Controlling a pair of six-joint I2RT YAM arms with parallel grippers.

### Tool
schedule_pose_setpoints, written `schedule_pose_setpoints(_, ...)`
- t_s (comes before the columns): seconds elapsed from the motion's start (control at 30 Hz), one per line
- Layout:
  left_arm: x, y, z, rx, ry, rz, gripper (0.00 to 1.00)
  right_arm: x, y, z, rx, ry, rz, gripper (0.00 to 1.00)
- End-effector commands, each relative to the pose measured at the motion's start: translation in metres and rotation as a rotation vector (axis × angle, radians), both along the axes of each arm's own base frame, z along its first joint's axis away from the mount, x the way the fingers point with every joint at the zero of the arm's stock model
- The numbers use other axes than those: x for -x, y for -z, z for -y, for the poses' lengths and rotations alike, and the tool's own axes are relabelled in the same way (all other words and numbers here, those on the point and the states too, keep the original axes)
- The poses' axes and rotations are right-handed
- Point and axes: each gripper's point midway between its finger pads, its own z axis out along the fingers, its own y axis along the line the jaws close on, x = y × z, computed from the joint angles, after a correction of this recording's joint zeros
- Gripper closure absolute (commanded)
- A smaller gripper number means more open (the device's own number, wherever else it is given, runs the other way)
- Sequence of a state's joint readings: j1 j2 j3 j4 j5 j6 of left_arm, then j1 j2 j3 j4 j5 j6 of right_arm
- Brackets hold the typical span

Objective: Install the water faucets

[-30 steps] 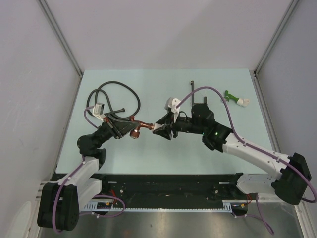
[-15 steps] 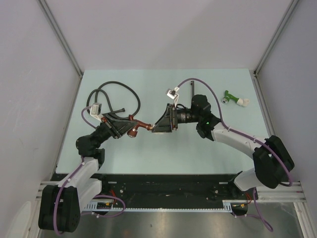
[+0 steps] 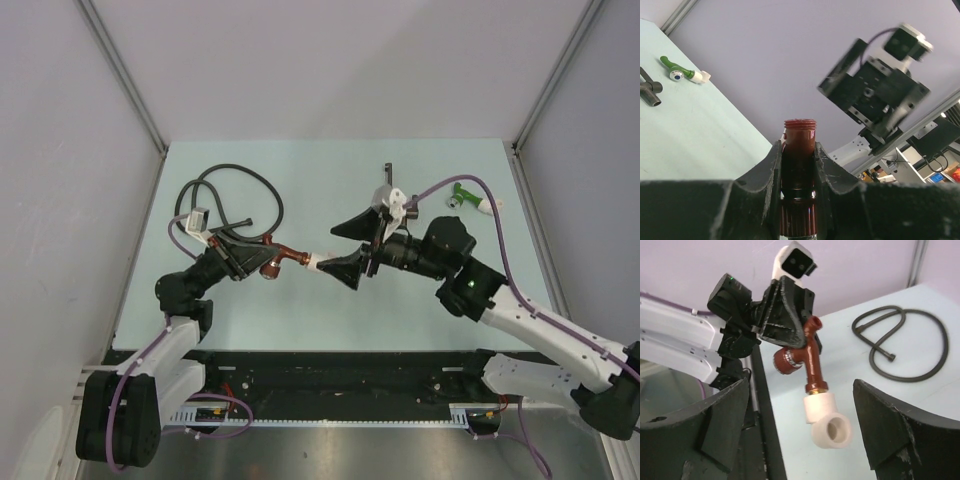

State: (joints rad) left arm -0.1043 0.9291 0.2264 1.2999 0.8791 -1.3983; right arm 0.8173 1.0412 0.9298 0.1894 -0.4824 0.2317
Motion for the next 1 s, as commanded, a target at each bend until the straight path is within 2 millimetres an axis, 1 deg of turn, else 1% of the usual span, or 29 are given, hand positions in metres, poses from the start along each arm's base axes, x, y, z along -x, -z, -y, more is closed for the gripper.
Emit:
schedule_pose_setpoints(0.0, 0.046, -0.053, -0.004, 0.055, 0.007, 0.432, 1.0, -0.009, 0.004, 0.01, 0.167, 0.21, 0.301, 0.11)
schedule_pose_setpoints(0.03, 0.046, -0.053, -0.005, 0.055, 0.006, 0.431, 1.0, -0.015, 0.004, 0.015, 0.214, 0.264, 0.381, 0.11)
schedule_pose_setpoints(0.07, 0.045, -0.053, -0.005, 0.054, 0.005, 0.431, 1.0, 0.001, 0.008, 0.005, 0.234, 0.23, 0.417, 0.11)
schedule_pose_setpoints(0.13, 0.046, -0.054, -0.005, 0.056, 0.005, 0.431, 1.0, 0.0, 0.015, 0.004, 0.303, 0.279, 0.524, 0.11)
schedule_pose_setpoints(0.17, 0.046, -0.054, -0.005, 0.056, 0.005, 0.431, 1.0, 0.01, 0.012, -0.003, 0.296, 0.271, 0.566, 0.11)
schedule_pose_setpoints(0.2, 0.045, -0.053, -0.005, 0.055, 0.006, 0.429, 1.0, 0.011, 0.023, -0.007, 0.325, 0.277, 0.587, 0.11)
schedule_pose_setpoints(0.23, 0.046, -0.053, -0.004, 0.055, 0.007, 0.428, 1.0, 0.005, 0.025, -0.004, 0.363, 0.327, 0.628, 0.11)
schedule_pose_setpoints(0.27, 0.046, -0.053, -0.004, 0.055, 0.007, 0.428, 1.0, 0.005, 0.026, -0.006, 0.37, 0.346, 0.646, 0.12)
schedule_pose_setpoints(0.3, 0.045, -0.053, -0.005, 0.056, 0.005, 0.428, 1.0, 0.01, 0.032, -0.01, 0.387, 0.343, 0.663, 0.12)
schedule_pose_setpoints(0.33, 0.045, -0.053, -0.005, 0.055, 0.006, 0.428, 1.0, 0.004, 0.036, -0.01, 0.41, 0.385, 0.675, 0.12)
schedule_pose_setpoints(0.37, 0.046, -0.053, -0.004, 0.057, 0.007, 0.428, 1.0, 0.003, 0.039, -0.01, 0.427, 0.393, 0.699, 0.12)
schedule_pose_setpoints(0.5, 0.047, -0.054, -0.004, 0.057, 0.009, 0.43, 1.0, -0.004, 0.054, -0.014, 0.477, 0.424, 0.717, 0.12)
schedule_pose_setpoints(0.6, 0.046, -0.054, -0.005, 0.056, 0.007, 0.43, 1.0, -0.007, 0.066, -0.02, 0.497, 0.427, 0.722, 0.12)
schedule_pose_setpoints(0.63, 0.047, -0.054, -0.005, 0.056, 0.007, 0.432, 0.99, -0.01, 0.073, -0.024, 0.507, 0.426, 0.72, 0.12)
schedule_pose_setpoints(0.8, 0.046, -0.054, -0.005, 0.056, 0.007, 0.429, 1.0, -0.018, 0.091, -0.034, 0.534, 0.418, 0.707, 0.12)
schedule_pose_setpoints(0.87, 0.047, -0.054, -0.005, 0.056, 0.007, 0.432, 1.0, -0.022, 0.097, -0.036, 0.534, 0.412, 0.689, 0.14)
schedule_pose_setpoints(0.93, 0.047, -0.054, -0.005, 0.056, 0.007, 0.432, 1.0, -0.02, 0.099, -0.04, 0.508, 0.383, 0.658, 0.18)
schedule_pose_setpoints(0.97, 0.048, -0.054, -0.005, 0.057, 0.009, 0.435, 1.0, -0.024, 0.1, -0.039, 0.503, 0.381, 0.642, 0.19)
